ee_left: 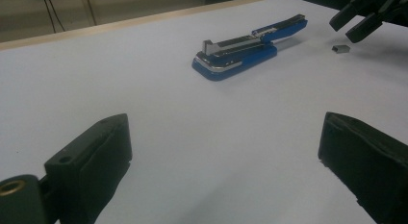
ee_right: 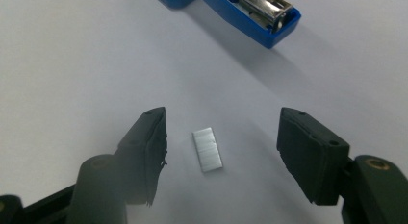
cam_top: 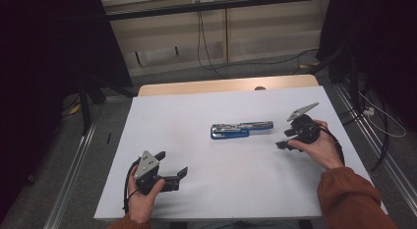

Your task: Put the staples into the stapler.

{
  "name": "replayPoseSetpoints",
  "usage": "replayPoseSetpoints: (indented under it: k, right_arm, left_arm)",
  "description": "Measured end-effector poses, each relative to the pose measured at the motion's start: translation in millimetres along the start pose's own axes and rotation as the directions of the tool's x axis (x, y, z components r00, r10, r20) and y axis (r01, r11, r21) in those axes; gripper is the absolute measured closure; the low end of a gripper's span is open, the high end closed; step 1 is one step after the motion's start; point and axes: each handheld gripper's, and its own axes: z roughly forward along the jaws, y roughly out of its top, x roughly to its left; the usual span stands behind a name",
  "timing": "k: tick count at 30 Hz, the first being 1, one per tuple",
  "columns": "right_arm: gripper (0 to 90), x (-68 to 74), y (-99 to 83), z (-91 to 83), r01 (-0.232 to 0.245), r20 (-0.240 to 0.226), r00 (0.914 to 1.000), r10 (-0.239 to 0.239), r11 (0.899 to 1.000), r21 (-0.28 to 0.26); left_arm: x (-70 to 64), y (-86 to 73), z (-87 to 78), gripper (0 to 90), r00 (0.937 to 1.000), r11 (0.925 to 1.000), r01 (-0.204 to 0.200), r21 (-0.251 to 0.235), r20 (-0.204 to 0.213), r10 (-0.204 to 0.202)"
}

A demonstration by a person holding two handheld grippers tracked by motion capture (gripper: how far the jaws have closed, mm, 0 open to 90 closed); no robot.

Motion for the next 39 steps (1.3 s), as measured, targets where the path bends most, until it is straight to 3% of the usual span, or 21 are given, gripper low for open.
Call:
replayPoseSetpoints:
  k: [2, 4, 22, 27, 39]
  right_arm:
    - [41.4, -1.1, -1.1, 1.2, 0.016, 0.026, 0.9995, -0.017, 0.999, 0.028]
    - [45.4, -3.3, -3.3, 0.9, 0.011, 0.004, 0.9999, -0.011, 1.000, 0.024]
    - [72.2, 3.1, -1.9, 5.3, 0.074, -0.008, 0.9973, -0.074, 0.993, 0.094]
    - [75.0, 4.2, -2.0, 9.0, 0.085, -0.023, 0.9963, -0.083, 0.990, 0.111]
    - [78.5, 5.3, -0.9, 11.4, 0.086, -0.013, 0.9963, -0.085, 0.989, 0.121]
  left_arm:
    - [-0.5, -0.7, 0.8, 4.7, 1.0000, 1.0000, -0.002, 0.008, 0.000, 0.002]
    - [-1.3, -0.9, 1.7, 4.7, 1.0000, 0.9999, -0.002, 0.011, 0.008, 0.001]
    - [-1.0, -0.1, 1.7, 4.6, 1.0000, 1.0000, -0.001, 0.006, 0.007, 0.001]
    - [-0.9, -0.2, 2.0, 4.6, 1.0000, 1.0000, -0.001, 0.007, 0.006, 0.001]
    - [-1.0, -0.2, 2.6, 4.6, 0.9999, 0.9999, -0.006, 0.013, 0.011, 0.006]
